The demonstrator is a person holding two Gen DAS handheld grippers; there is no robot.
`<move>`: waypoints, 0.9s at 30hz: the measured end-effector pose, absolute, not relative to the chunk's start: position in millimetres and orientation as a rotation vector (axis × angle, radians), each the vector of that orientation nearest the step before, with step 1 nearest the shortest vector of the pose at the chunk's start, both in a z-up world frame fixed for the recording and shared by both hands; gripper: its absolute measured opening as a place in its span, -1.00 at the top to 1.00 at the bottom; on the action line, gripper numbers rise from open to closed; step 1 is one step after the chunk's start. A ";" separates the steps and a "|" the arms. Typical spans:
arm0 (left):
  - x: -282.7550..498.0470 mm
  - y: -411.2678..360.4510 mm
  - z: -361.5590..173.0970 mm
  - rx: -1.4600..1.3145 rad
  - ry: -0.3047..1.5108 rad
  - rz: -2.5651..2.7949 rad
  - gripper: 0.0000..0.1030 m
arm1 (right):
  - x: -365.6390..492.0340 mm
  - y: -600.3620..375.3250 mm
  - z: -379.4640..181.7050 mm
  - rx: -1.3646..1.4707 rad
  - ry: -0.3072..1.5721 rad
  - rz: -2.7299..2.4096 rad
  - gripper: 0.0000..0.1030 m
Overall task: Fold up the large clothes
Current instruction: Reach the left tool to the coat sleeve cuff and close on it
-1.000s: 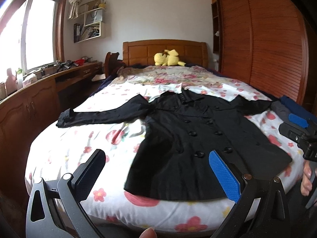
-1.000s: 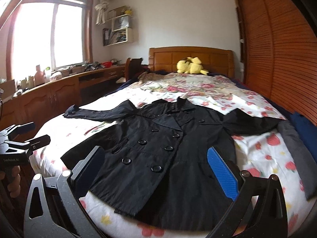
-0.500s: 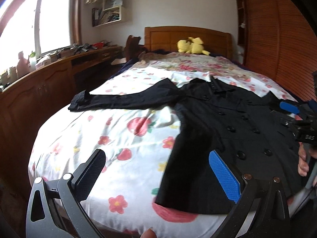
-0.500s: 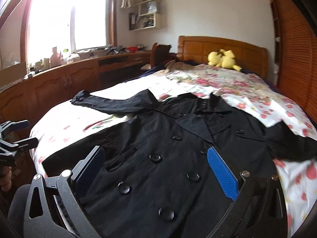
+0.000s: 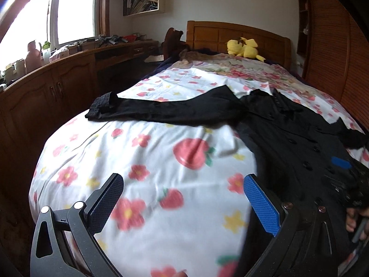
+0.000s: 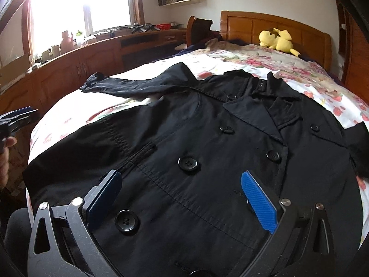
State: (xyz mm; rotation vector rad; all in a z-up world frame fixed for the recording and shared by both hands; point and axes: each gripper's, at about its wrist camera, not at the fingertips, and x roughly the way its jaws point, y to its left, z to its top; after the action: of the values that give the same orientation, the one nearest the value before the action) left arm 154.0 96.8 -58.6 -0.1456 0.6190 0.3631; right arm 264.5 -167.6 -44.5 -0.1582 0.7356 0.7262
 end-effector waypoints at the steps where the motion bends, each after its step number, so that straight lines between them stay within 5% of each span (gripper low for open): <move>1: 160.1 101.9 -59.1 -0.148 0.616 0.363 -1.00 | 266.3 -167.3 -46.9 -0.158 0.741 0.723 -1.00; 10: 210.5 149.3 -68.2 -0.209 0.608 0.361 -0.87 | 269.4 -162.8 -53.4 -0.182 0.759 0.704 -1.00; 21: 273.7 191.6 -91.0 -0.321 0.660 0.425 -0.33 | 268.2 -159.8 -57.2 -0.200 0.751 0.690 -1.00; 27: 301.4 209.6 -108.3 -0.399 0.713 0.477 -0.24 | 270.0 -161.1 -59.1 -0.193 0.756 0.691 -1.00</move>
State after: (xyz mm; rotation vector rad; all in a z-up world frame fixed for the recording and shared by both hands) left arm 301.4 209.6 -108.3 -0.3986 0.7134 0.4773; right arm 270.0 -161.1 -59.1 -0.1929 0.7565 0.6905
